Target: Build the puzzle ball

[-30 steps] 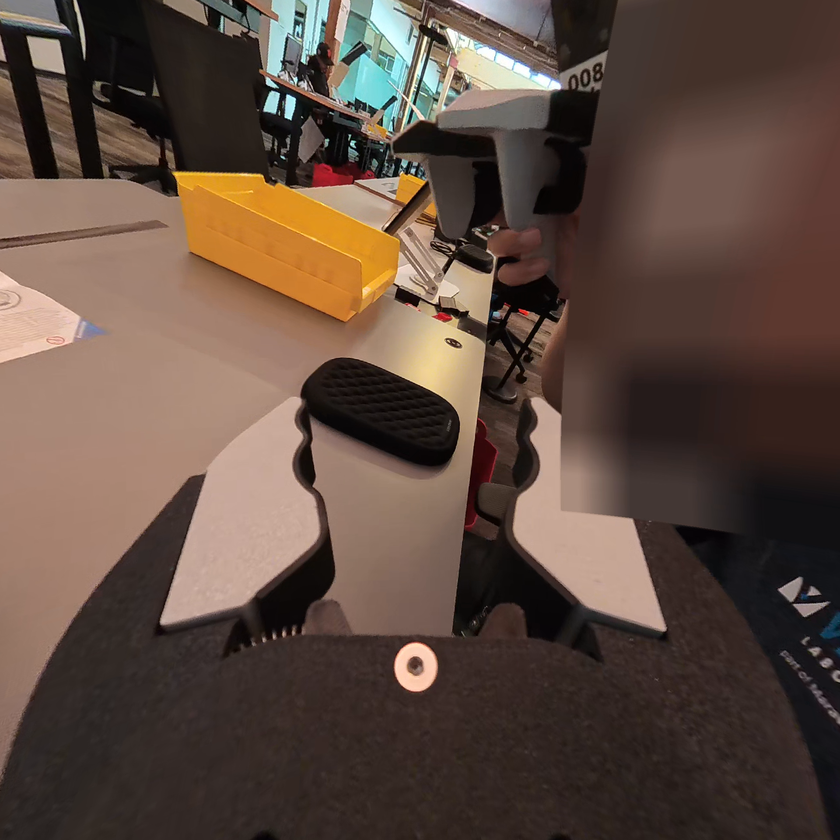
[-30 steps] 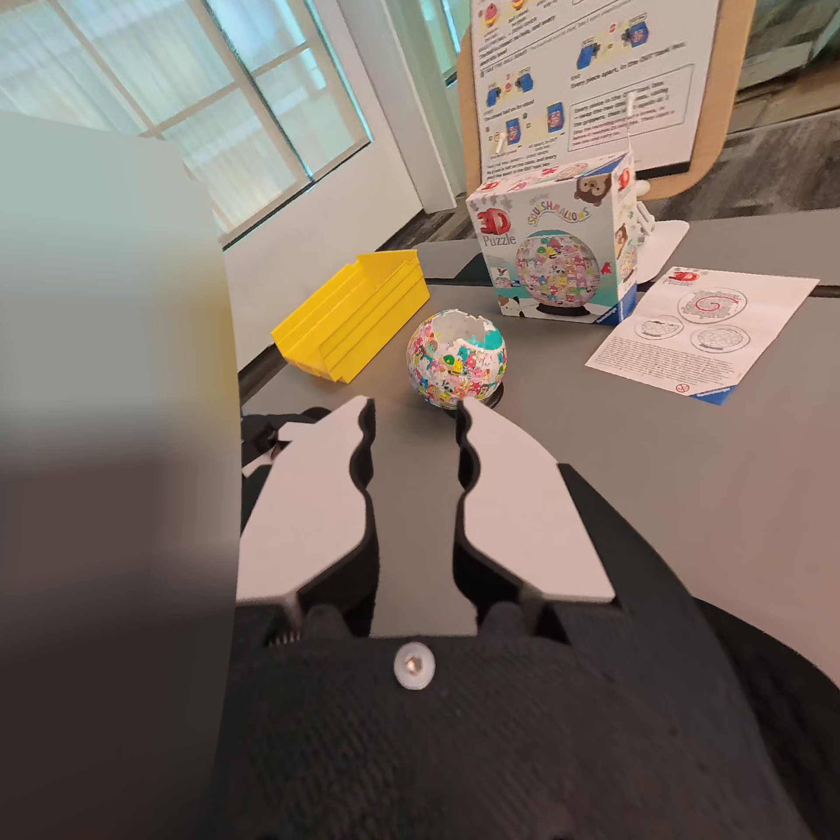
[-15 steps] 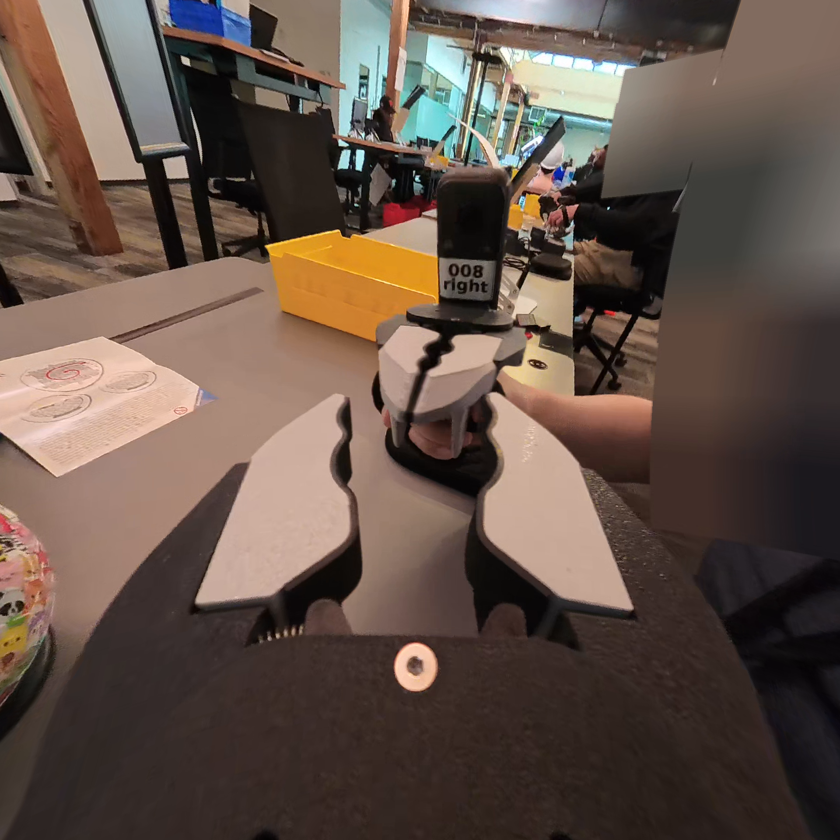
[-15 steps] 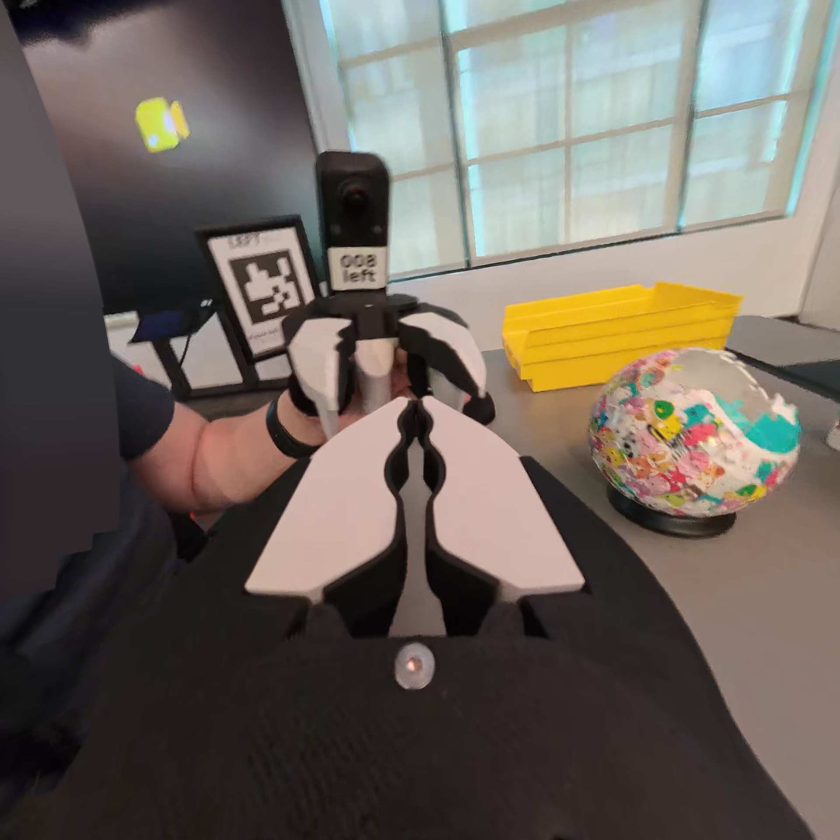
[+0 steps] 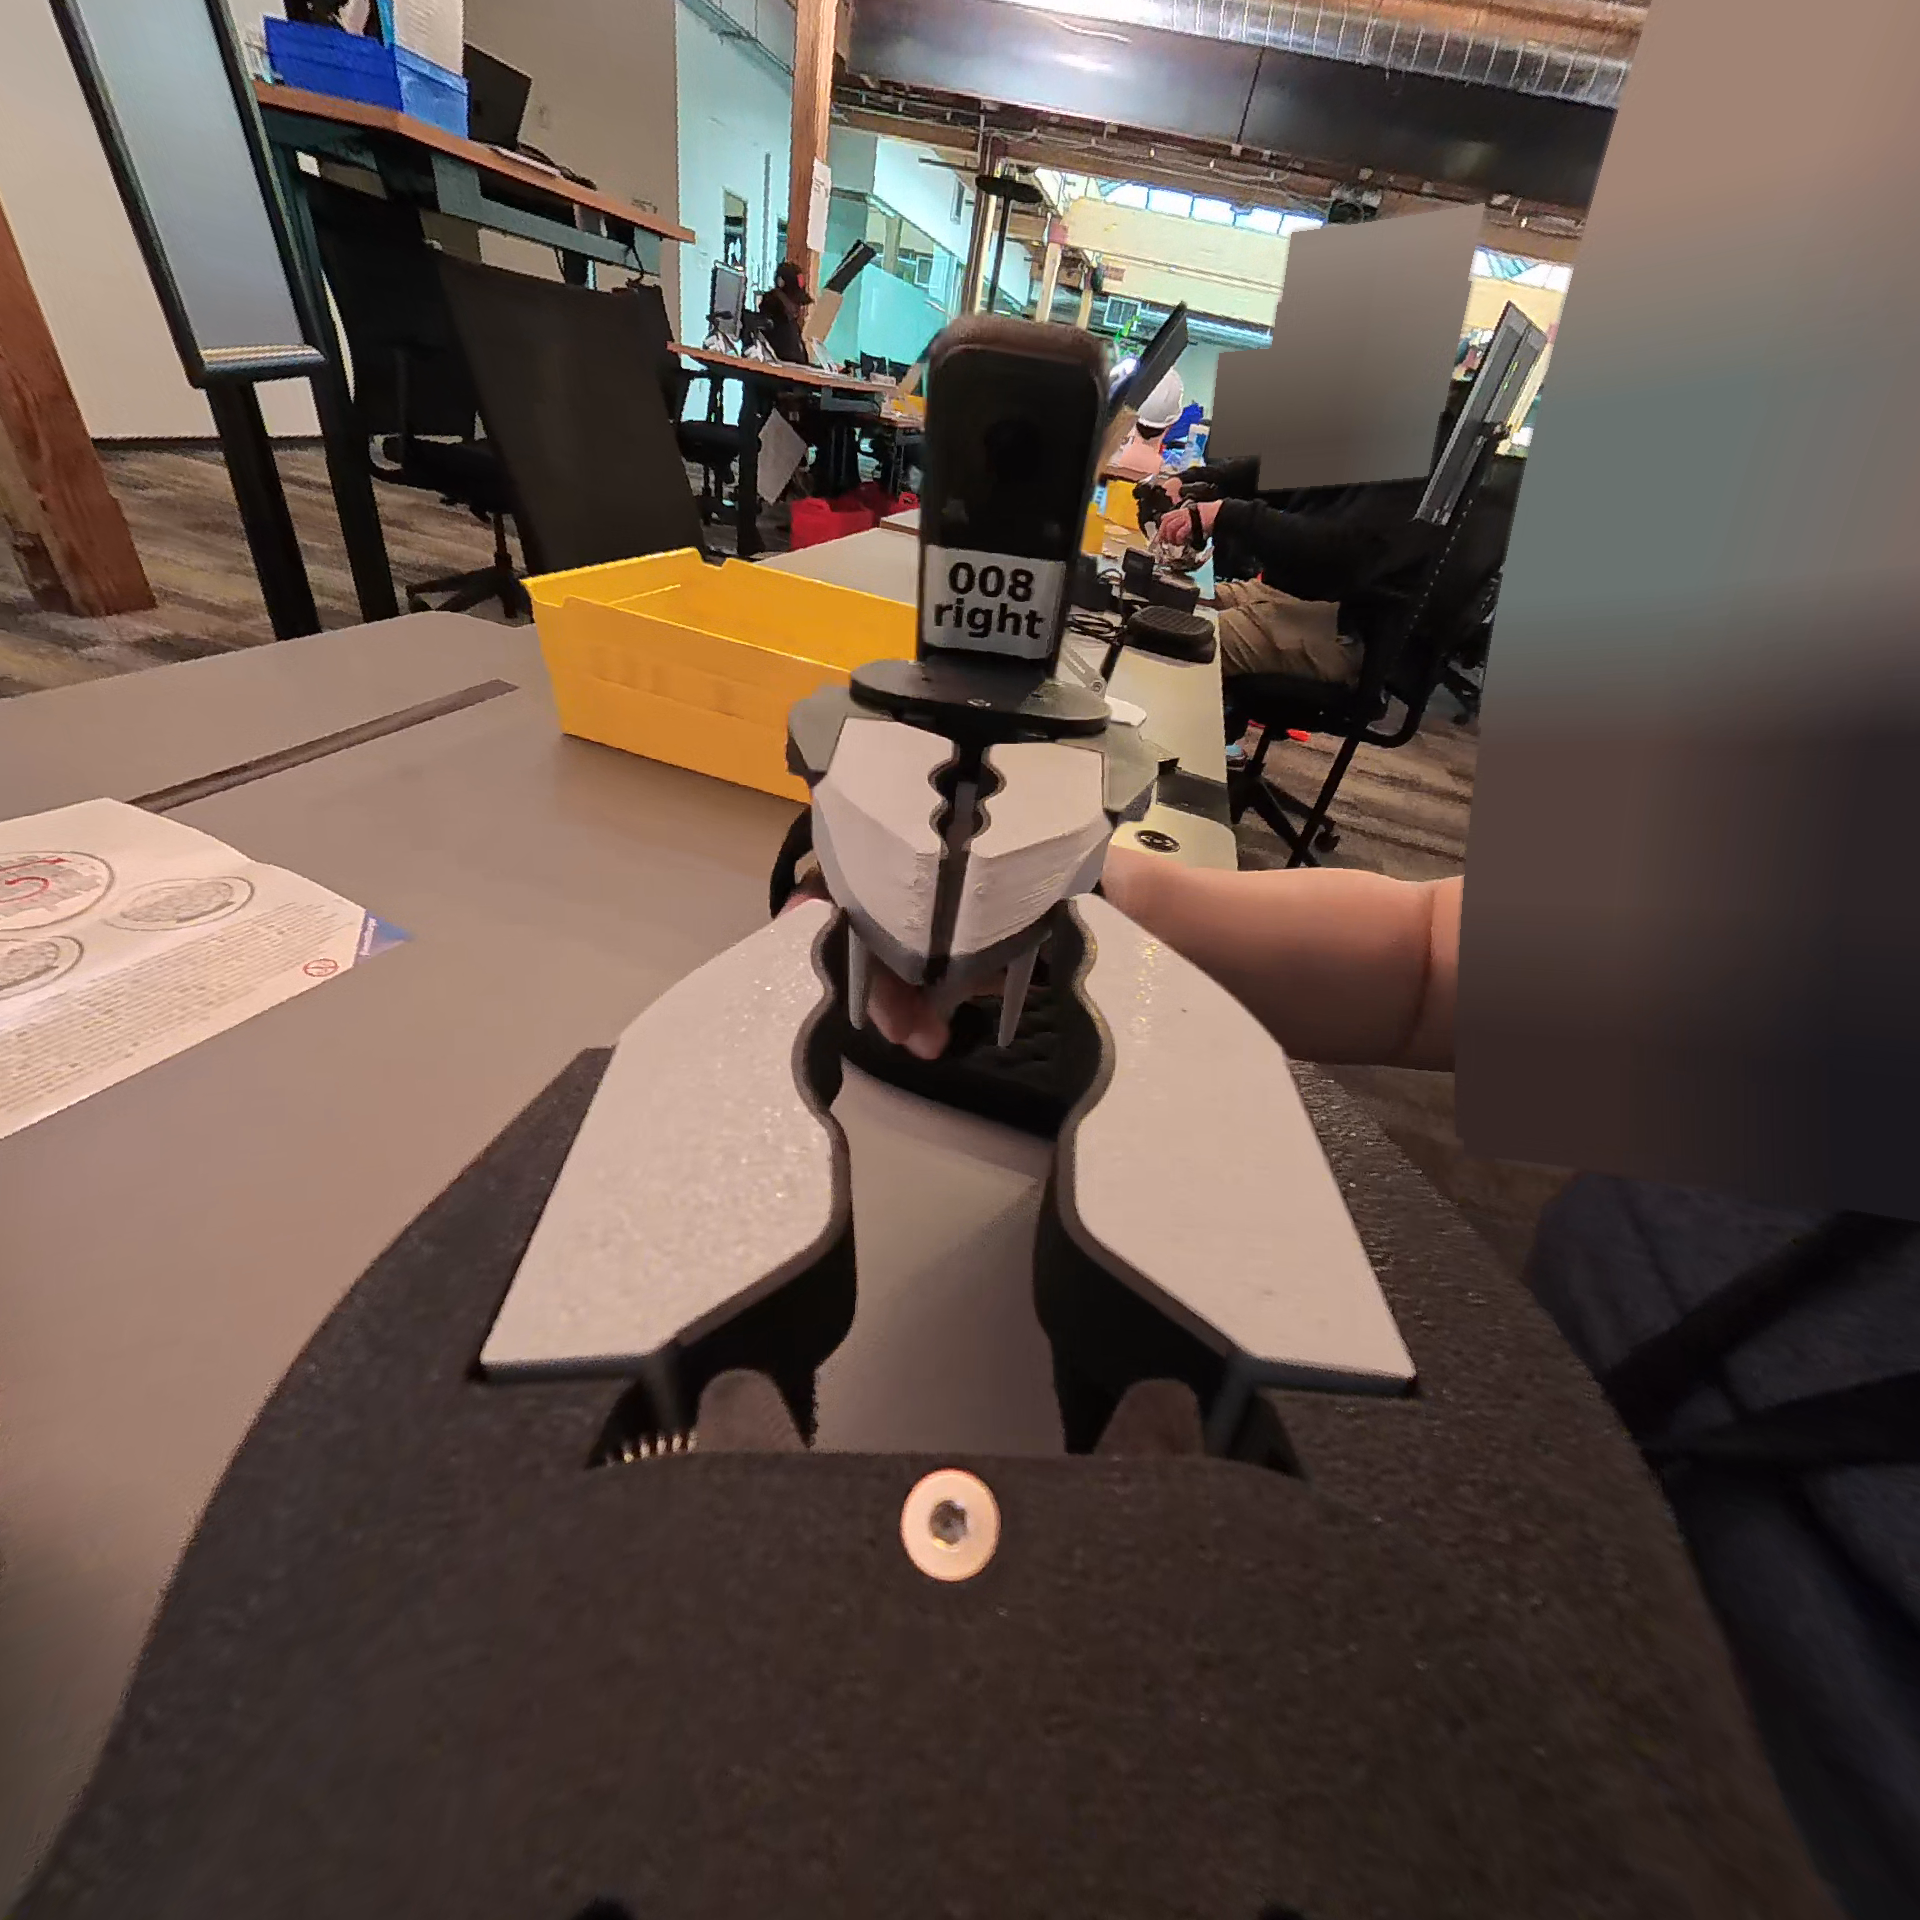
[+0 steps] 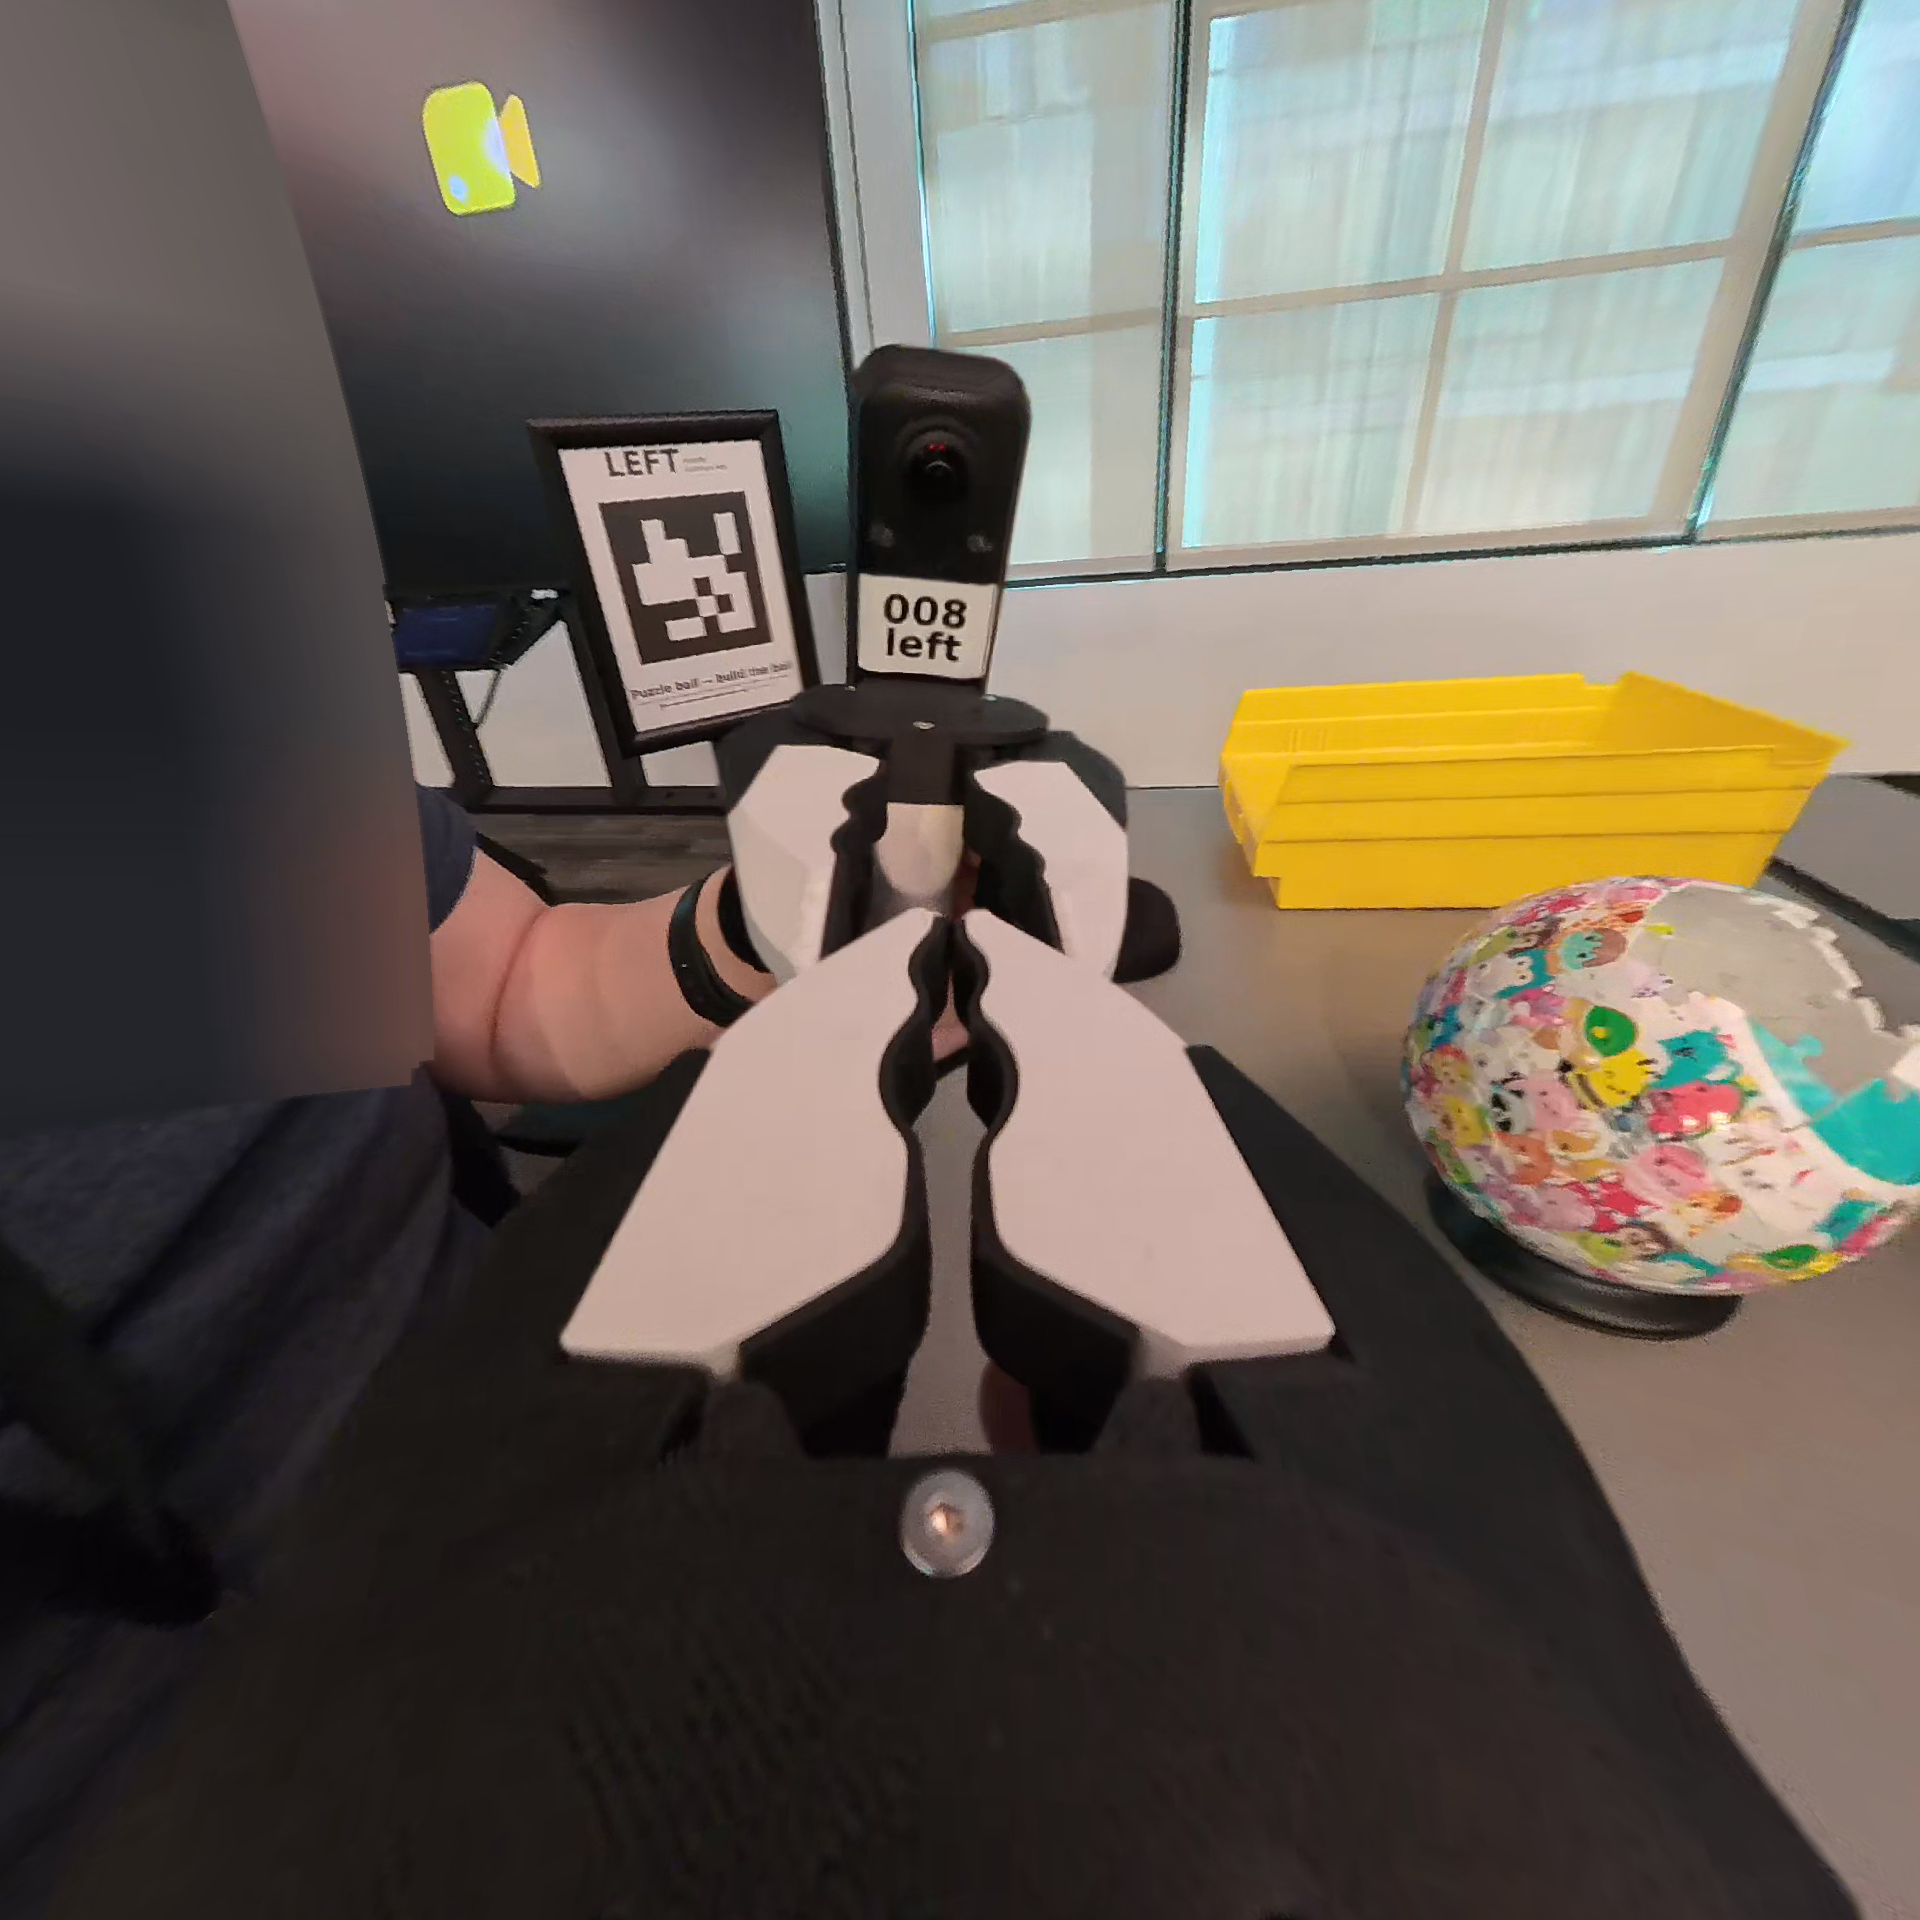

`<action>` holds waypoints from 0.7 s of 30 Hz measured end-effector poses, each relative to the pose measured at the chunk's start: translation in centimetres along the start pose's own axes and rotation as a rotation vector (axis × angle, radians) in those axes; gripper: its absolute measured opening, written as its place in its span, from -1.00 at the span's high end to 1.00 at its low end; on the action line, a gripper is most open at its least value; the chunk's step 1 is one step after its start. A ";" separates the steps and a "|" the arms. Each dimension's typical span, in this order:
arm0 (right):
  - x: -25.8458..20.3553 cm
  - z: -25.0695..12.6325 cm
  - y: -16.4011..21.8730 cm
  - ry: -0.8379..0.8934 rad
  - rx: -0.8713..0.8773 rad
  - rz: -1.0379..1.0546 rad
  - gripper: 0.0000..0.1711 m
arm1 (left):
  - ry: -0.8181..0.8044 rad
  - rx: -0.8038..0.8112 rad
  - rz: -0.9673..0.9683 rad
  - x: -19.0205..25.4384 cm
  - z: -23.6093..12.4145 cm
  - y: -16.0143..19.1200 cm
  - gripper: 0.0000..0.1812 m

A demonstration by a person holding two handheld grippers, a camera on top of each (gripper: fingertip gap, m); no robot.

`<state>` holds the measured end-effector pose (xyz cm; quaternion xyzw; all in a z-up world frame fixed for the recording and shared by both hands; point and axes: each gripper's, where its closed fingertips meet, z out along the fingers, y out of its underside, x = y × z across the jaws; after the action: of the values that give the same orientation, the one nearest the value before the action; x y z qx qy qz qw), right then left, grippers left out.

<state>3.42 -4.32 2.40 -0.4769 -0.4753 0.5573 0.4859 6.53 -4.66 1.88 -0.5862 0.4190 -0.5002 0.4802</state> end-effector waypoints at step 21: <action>18.1 -0.7 4.6 0.124 -0.241 -0.584 0.59 | -0.284 -1.112 -0.308 -17.8 -3.2 -3.9 0.70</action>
<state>2.39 13.37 -3.52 -0.4072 -0.6242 0.3041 0.5934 0.79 12.87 2.60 -0.8650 0.4600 -0.1861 0.0742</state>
